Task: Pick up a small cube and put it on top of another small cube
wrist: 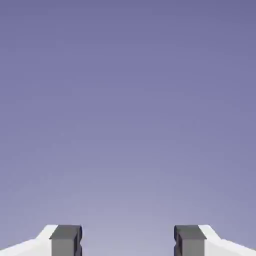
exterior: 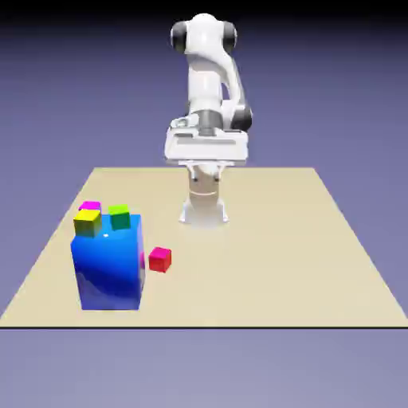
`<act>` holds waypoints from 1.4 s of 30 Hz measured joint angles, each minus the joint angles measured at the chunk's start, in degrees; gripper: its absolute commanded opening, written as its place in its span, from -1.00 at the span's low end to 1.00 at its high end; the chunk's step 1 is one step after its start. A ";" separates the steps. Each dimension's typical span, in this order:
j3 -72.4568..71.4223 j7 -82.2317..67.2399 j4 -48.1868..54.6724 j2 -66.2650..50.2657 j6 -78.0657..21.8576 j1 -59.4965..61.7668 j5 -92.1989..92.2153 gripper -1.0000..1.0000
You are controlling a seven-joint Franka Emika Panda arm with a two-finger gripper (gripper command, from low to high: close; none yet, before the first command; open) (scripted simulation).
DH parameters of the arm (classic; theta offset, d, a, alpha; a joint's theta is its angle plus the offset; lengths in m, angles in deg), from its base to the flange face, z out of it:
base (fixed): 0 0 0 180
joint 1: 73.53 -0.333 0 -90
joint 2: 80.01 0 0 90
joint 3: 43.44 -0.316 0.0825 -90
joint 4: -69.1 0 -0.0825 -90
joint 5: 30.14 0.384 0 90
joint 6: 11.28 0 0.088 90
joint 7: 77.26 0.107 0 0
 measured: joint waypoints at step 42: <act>22.00 -20.61 5.38 -33.93 -39.41 -16.79 -53.46 -1.00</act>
